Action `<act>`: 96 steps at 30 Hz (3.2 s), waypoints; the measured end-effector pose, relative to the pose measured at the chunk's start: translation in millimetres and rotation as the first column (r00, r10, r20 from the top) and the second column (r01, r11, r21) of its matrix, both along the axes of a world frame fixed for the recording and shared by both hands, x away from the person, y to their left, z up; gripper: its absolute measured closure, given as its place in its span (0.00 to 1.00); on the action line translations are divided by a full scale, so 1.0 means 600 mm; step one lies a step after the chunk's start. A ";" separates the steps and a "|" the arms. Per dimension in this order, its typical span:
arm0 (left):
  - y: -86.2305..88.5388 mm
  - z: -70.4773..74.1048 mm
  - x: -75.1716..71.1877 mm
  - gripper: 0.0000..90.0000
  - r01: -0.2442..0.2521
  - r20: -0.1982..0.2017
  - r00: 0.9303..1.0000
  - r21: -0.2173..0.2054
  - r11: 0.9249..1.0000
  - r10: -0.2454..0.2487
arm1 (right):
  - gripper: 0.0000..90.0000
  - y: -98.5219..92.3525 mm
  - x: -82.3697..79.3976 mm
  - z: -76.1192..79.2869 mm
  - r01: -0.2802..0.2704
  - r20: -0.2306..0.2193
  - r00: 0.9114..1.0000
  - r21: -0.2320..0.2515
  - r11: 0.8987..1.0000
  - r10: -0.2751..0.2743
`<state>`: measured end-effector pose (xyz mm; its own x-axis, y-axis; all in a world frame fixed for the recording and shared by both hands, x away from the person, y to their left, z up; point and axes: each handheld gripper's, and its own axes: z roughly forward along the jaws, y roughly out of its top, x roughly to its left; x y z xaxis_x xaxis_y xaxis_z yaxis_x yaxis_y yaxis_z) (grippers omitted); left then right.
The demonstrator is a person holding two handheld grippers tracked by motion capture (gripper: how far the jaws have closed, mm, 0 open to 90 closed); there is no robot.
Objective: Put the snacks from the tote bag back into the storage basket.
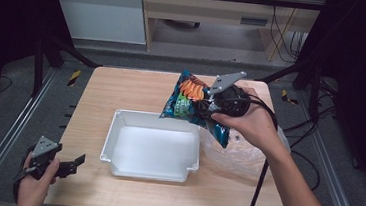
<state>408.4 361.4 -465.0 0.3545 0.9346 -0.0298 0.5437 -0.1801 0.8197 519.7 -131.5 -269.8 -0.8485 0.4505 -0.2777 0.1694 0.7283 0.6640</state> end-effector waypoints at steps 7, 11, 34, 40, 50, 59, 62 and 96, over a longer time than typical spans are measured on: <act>-0.004 0.001 0.000 0.04 0.010 0.000 1.000 0.006 1.000 -0.010 | 0.45 0.034 0.002 -0.008 -0.033 -0.007 0.999 -0.021 0.999 0.033; -0.004 0.001 0.001 0.04 0.009 0.000 1.000 0.009 1.000 -0.009 | 0.45 0.053 0.001 -0.012 -0.060 -0.010 0.998 -0.031 0.998 0.060; -0.003 0.001 0.002 0.04 0.002 0.006 1.000 0.010 1.000 -0.002 | 0.45 0.116 0.009 -0.045 -0.127 -0.046 0.991 -0.064 0.990 0.125; -0.004 0.001 0.002 0.04 0.006 0.005 1.000 0.011 1.000 -0.006 | 0.45 0.128 0.010 -0.056 -0.145 -0.061 0.988 -0.069 0.987 0.141; -0.004 0.001 0.002 0.04 0.004 0.004 1.000 0.011 1.000 -0.004 | 0.45 0.146 0.010 -0.072 -0.177 -0.079 0.982 -0.082 0.981 0.170; -0.005 0.001 0.002 0.04 0.006 0.005 1.000 0.010 1.000 -0.006 | 0.45 0.162 0.009 -0.094 -0.199 -0.104 0.976 -0.087 0.976 0.190; -0.005 0.001 0.003 0.04 0.007 0.005 1.000 0.011 1.000 -0.007 | 0.45 0.165 0.009 -0.099 -0.202 -0.105 0.976 -0.093 0.975 0.193; -0.006 0.001 0.003 0.04 0.005 0.006 1.000 0.010 1.000 -0.005 | 0.45 0.201 0.007 -0.131 -0.251 -0.137 0.961 -0.085 0.964 0.238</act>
